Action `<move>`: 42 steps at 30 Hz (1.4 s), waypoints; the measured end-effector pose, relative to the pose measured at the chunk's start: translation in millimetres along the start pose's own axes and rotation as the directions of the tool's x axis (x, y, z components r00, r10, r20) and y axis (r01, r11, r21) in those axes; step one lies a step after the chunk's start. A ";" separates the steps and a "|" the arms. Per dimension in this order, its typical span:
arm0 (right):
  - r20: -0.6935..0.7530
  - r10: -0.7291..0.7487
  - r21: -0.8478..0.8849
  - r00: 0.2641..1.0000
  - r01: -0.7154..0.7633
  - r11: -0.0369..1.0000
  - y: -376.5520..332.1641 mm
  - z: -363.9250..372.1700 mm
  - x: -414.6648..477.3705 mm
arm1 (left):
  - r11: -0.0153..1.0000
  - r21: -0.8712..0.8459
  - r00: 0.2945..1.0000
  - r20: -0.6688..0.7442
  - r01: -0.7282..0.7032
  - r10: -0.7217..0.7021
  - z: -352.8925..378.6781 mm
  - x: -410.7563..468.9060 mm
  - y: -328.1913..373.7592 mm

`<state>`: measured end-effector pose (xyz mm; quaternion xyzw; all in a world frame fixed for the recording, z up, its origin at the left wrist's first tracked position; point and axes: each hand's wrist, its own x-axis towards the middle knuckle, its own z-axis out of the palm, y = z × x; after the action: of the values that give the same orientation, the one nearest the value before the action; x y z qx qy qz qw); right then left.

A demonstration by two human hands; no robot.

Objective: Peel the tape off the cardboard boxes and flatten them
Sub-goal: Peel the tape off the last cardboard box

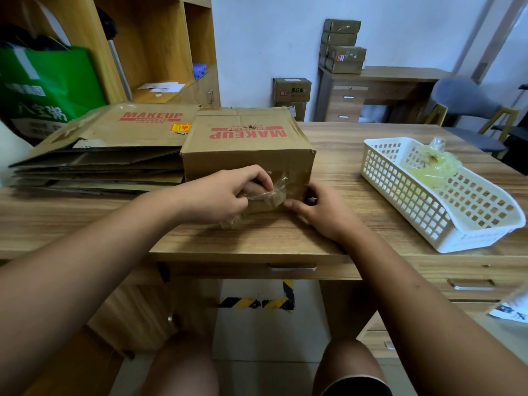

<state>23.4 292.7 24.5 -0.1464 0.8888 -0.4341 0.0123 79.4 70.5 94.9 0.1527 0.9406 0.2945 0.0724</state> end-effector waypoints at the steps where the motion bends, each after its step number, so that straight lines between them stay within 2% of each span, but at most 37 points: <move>1: -0.021 -0.003 -0.032 1.000 0.002 0.999 0.4 1.0 2.2 | 1.000 -0.003 1.000 0.006 0.004 -0.004 0.5 1.0 0.0; 5: -0.126 0.000 -0.175 0.992 -0.022 0.984 2.2 9.8 8.0 | 1.000 0.000 1.000 0.014 0.021 -0.021 2.3 4.1 -2.0; 14: -0.281 0.032 -0.130 0.959 -0.072 0.989 1.1 19.3 9.8 | 0.999 0.044 0.999 -0.028 0.030 -0.028 -5.7 3.7 -9.4; 25: -0.286 0.094 -0.123 0.954 -0.133 0.983 -5.6 19.0 6.4 | 0.998 0.050 0.999 -0.011 -0.031 0.032 -13.6 -1.9 -18.8; 42: -0.312 0.117 -0.112 0.943 -0.158 0.981 -7.9 18.5 7.2 | 0.999 0.046 1.000 -0.006 -0.021 0.021 -22.4 -8.3 -30.2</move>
<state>21.2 271.9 19.8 -0.0158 0.9156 -0.3880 -0.1043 74.8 32.3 96.2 0.1632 0.9457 0.2738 0.0628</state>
